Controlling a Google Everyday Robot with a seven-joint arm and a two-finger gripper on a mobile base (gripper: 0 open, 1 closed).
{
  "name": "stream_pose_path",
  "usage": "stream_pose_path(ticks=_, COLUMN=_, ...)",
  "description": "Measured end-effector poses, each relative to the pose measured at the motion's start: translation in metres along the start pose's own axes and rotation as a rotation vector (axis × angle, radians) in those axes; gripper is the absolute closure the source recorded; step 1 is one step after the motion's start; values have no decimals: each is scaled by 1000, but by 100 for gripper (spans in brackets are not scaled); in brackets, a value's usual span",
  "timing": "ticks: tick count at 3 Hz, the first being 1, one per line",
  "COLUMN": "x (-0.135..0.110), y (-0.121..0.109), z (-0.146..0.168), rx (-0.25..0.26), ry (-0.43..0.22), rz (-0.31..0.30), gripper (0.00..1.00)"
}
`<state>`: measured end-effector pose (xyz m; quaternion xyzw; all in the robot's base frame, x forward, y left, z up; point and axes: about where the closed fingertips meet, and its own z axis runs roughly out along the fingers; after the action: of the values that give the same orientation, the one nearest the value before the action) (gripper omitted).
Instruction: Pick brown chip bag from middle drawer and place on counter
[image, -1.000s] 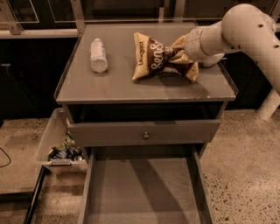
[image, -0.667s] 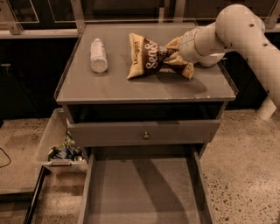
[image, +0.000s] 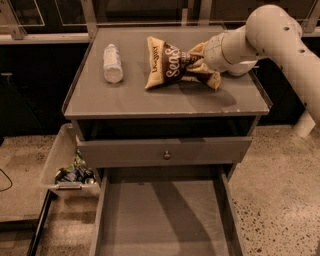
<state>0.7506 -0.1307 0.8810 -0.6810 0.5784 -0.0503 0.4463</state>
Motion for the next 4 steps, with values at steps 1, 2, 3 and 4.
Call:
stream_pose_path(ticks=1, x=0, y=0, z=0, rx=0, ry=0, rz=0, gripper=50)
stream_pose_path(ticks=2, x=0, y=0, z=0, rx=0, ry=0, rz=0, gripper=27)
stream_pose_path(ticks=3, x=0, y=0, z=0, rx=0, ry=0, rz=0, gripper=4)
stream_pose_path(ticks=4, x=0, y=0, z=0, rx=0, ry=0, rz=0, gripper=0)
